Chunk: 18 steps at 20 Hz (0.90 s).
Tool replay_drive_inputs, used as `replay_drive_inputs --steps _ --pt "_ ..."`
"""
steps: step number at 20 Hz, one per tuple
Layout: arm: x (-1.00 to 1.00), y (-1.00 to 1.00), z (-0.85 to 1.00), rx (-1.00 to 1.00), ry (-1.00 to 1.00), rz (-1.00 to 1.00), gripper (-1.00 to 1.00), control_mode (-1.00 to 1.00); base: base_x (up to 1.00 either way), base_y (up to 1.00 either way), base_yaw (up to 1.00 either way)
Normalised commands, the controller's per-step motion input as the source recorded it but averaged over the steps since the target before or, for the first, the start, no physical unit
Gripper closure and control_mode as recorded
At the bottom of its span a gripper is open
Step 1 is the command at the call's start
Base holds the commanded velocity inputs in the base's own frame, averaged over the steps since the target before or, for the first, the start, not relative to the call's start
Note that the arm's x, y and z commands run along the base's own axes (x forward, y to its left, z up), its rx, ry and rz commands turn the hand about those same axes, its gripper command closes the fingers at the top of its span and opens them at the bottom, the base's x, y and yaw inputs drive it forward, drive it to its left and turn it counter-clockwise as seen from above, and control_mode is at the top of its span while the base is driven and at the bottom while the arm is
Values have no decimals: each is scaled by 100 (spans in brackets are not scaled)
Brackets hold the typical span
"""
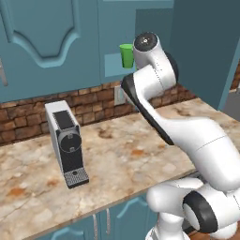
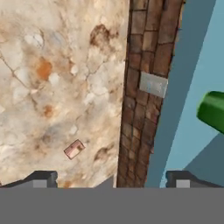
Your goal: Move the cup from next to the sink to the open cabinet. Then, move the bowl with the bell pepper to the fridge to clear the area for faucet cleaning.
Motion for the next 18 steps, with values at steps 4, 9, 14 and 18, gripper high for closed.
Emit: replay_drive_inputs --steps 4,9,14,18 --pt "-100 -70 -100 6 -1 -14 -100 -100 0 0 0" --pt "-100 -89 -65 11 -3 -15 -100 -100 0 0 0" --pt "-100 -31 -24 8 -7 -23 -100 -100 0 0 0" --pt "-42 0 -2 1 -3 -8 -100 -100 0 0 0"
